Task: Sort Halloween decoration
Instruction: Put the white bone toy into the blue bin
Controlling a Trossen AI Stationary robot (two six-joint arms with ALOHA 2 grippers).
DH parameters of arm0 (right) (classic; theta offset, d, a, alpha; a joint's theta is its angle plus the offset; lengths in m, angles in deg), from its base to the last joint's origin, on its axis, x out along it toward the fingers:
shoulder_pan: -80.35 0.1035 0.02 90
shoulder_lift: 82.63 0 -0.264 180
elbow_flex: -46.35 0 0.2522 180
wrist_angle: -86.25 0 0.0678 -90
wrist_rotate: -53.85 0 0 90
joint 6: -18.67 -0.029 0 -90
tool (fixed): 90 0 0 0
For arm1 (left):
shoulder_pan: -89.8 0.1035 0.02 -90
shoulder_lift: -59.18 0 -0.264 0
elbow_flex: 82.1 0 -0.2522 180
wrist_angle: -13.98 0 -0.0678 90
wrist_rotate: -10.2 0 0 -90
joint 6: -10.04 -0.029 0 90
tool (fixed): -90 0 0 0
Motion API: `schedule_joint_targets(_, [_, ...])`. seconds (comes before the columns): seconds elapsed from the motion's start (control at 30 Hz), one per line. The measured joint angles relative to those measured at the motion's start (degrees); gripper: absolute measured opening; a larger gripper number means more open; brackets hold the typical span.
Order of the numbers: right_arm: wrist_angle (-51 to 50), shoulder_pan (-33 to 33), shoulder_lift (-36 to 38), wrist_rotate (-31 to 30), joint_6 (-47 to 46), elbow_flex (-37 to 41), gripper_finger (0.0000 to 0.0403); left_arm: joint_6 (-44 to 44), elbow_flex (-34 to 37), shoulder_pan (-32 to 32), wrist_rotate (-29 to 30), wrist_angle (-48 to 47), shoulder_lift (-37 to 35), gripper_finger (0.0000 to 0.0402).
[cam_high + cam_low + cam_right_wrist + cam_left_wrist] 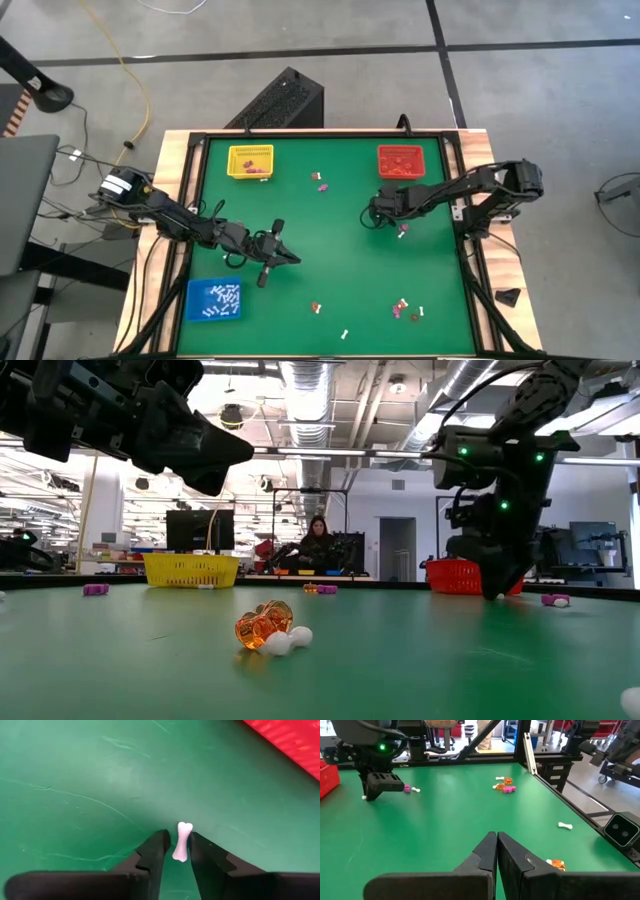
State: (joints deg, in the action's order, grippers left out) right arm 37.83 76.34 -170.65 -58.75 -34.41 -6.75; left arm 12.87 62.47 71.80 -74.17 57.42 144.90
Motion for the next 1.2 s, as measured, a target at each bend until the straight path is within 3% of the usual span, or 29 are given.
schedule_joint_targets(0.3, [-0.5, 1.4, 2.1, 0.8, 0.2, 0.1, 0.0021, -0.1, 0.0, 0.0, 0.3, 0.0, 0.0, 0.0000])
schedule_joint_targets(0.53, [3.4, 6.7, 5.6, 5.3, 1.6, -1.8, 0.0019, -0.2, 0.0, 0.1, 1.3, -1.0, 0.0, 0.0000])
schedule_joint_targets(0.77, [21.2, 14.3, 6.5, 6.9, 7.3, -3.4, 0.0019, -0.4, 0.0, 0.1, 3.9, -3.2, 0.0, 0.0000])
schedule_joint_targets(0.9, [37.5, 18.8, 5.2, 8.2, 12.1, -3.6, 0.0019, -0.7, 0.0, 0.1, 13.2, -5.1, 0.0, 0.0000])
schedule_joint_targets(1.0, [49.2, 21.6, 2.2, 8.4, 15.1, -3.8, 0.0019, 1.3, 0.3, 0.9, 21.3, -9.2, -2.0, 0.0000])
schedule_joint_targets(1.2, [54.2, 24.3, -10.1, 11.8, 21.3, -13.7, 0.0020, 7.2, 2.5, 2.7, 22.1, -24.3, -13.2, 0.0000])
